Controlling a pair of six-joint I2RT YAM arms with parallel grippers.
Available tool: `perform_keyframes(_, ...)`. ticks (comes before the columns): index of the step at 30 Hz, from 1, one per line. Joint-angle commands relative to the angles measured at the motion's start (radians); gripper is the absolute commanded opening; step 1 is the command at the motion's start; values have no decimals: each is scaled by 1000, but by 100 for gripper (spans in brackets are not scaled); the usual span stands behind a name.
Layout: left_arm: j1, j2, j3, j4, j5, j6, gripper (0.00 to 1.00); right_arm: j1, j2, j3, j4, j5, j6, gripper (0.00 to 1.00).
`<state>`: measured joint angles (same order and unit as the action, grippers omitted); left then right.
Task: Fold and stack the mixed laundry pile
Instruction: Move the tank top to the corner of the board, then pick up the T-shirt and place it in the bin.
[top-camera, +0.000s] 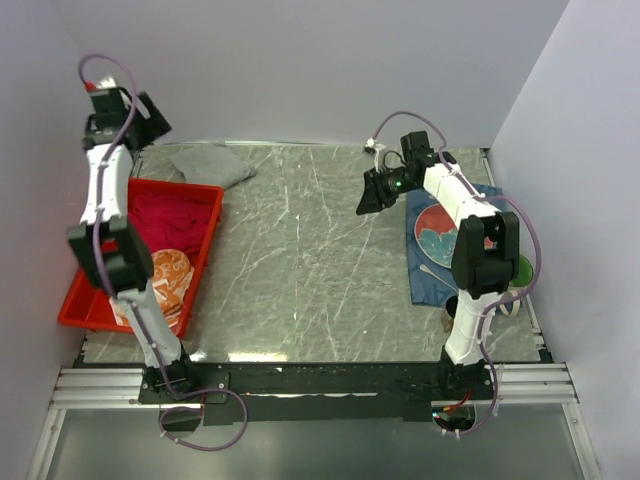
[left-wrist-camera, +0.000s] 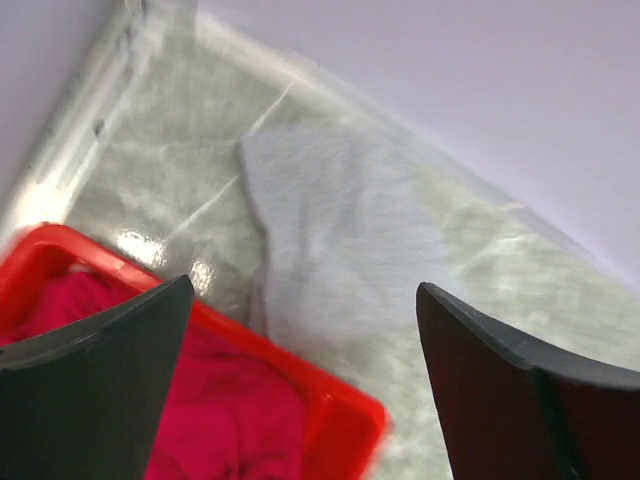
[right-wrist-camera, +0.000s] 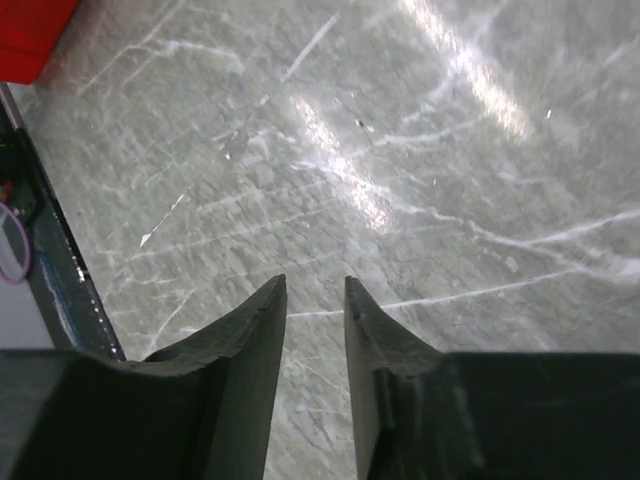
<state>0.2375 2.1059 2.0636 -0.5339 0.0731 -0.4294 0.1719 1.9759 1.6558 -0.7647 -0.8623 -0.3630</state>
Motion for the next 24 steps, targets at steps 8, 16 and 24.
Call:
perform_keyframes(8, 94, -598, -667, 43, 244, -15, 99, 26, -259, -122, 228, -30, -96, 100)
perform_keyframes(16, 92, -710, -1065, 89, 154, -121, 89, 112, -142, -72, -49, -86, -252, 97)
perform_keyframes(24, 79, -502, -959, 204, 140, -313, 86, 216, -170, -140, 25, -52, -180, 95)
